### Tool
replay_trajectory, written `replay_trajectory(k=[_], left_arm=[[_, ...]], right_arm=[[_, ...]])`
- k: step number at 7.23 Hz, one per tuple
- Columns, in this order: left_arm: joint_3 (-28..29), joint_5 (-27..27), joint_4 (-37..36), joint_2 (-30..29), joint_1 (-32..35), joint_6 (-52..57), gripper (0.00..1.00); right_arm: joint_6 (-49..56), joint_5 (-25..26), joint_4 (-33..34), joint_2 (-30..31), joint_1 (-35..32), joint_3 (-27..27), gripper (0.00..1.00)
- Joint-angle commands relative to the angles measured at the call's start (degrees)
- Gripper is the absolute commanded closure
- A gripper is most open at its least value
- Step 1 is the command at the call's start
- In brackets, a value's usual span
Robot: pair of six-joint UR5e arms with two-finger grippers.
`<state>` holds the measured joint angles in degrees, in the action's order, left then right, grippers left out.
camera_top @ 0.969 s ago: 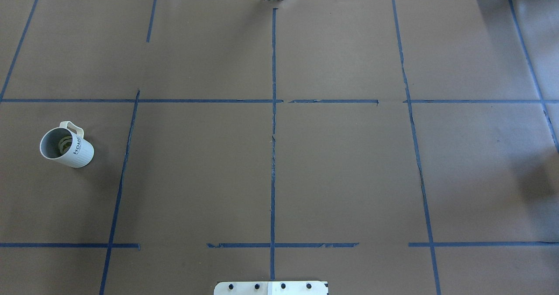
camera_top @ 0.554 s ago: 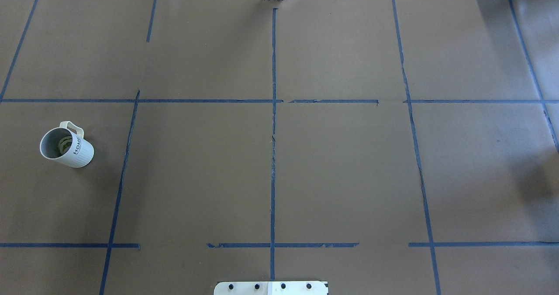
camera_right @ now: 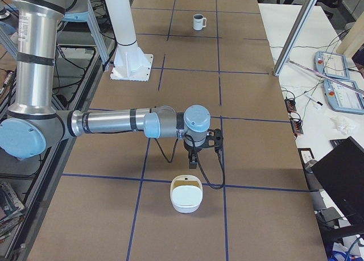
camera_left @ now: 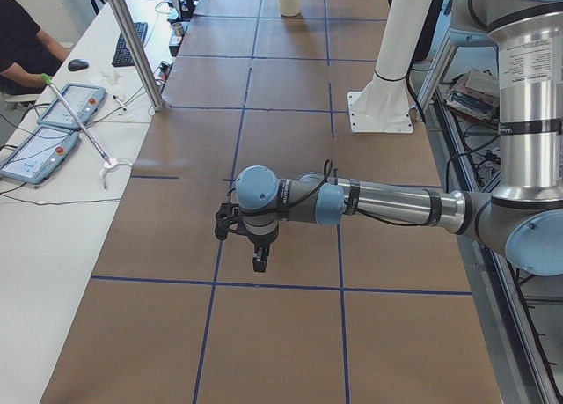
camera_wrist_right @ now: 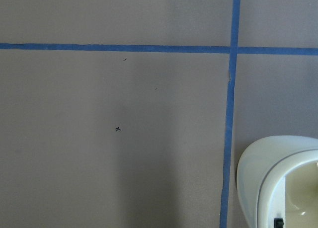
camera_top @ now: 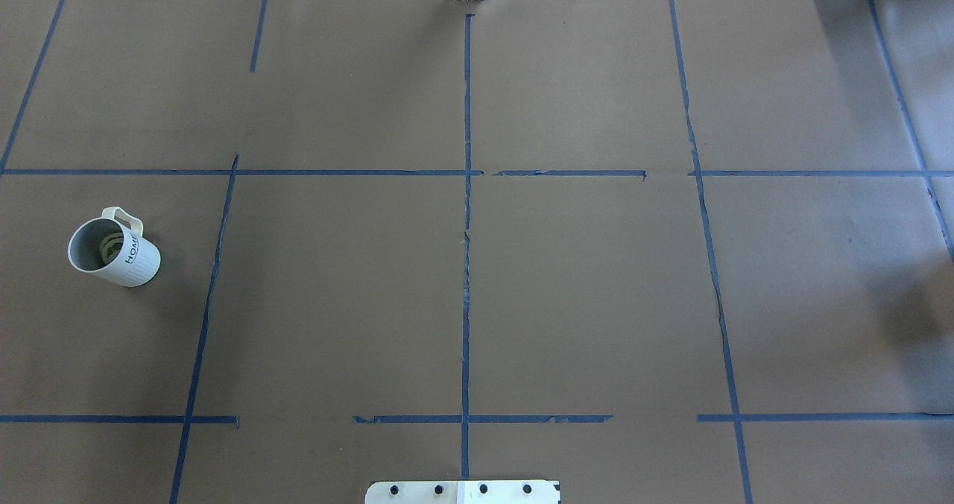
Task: Left arm hands cup to right arm to dump lemon
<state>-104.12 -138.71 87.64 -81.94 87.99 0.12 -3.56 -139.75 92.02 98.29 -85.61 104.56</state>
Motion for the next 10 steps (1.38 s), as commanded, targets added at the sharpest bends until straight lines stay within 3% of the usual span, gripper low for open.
replay_trajectory(k=[1, 3, 5, 7, 8, 10], left_arm=[[0.0, -0.1, 0.2, -0.1, -1.5, -3.1, 0.00], [-0.6, -0.1, 5.1, -0.6, -4.4, -12.8, 0.00], [-2.0, 1.7, 16.3, -0.7, -11.2, -28.9, 0.00], [-2.7, 2.5, 16.9, -0.9, -17.8, -34.5, 0.00], [-2.7, 7.3, 18.2, -1.0, -23.0, -38.1, 0.00], [-2.0, 9.9, 18.5, -5.8, -31.4, -52.2, 0.00]], right_arm=[[0.1, 0.1, -0.1, 0.0, 0.2, 0.6, 0.00], [-0.2, 0.1, -0.2, 0.0, 1.1, 1.2, 0.00], [-0.6, 0.1, -4.6, 0.1, 2.5, 0.8, 0.00], [-0.7, 0.3, -4.7, 0.0, 3.6, 0.8, 0.00], [-0.7, 0.3, -4.7, -0.4, 4.2, 0.8, 0.00], [-0.6, 0.4, -4.7, -0.6, 5.1, 0.8, 0.00]])
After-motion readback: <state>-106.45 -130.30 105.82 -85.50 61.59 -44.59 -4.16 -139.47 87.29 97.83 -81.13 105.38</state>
